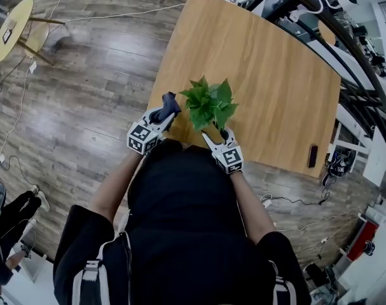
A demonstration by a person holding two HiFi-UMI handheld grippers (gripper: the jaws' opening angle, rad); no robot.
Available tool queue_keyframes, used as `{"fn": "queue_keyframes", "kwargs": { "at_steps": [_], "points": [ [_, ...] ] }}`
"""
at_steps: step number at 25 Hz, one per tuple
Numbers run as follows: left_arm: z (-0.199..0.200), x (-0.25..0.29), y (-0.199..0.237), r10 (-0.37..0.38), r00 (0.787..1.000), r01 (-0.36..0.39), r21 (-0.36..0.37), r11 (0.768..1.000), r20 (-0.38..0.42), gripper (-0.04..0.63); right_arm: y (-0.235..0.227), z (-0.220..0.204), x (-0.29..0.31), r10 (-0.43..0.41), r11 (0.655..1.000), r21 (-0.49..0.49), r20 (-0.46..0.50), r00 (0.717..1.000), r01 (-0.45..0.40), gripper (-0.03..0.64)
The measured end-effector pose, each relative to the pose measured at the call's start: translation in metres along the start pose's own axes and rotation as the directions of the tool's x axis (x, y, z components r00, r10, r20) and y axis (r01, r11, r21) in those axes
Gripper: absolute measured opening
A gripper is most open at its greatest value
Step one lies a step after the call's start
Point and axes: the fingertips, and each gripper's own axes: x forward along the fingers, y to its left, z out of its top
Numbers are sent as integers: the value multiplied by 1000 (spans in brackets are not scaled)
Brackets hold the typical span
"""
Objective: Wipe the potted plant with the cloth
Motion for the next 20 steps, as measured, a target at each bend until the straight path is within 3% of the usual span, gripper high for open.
{"fn": "queue_keyframes", "kwargs": {
  "at_steps": [5,10,15,20],
  "points": [
    [-29,34,27,70,984,-39,183,982,-165,115,-25,-7,23,-69,996,-52,-45,997,66,230],
    [-35,56,35,37,970,14,207,978,-242,115,-25,-2,35,-55,997,-54,-58,997,52,232],
    [-37,77,21,-41,959,126,293,948,-280,115,-27,-3,36,-81,994,-75,-64,995,76,232],
    [-41,80,8,-92,950,192,322,927,-300,115,-27,-1,38,-86,993,-90,-70,994,80,232]
  ]
}}
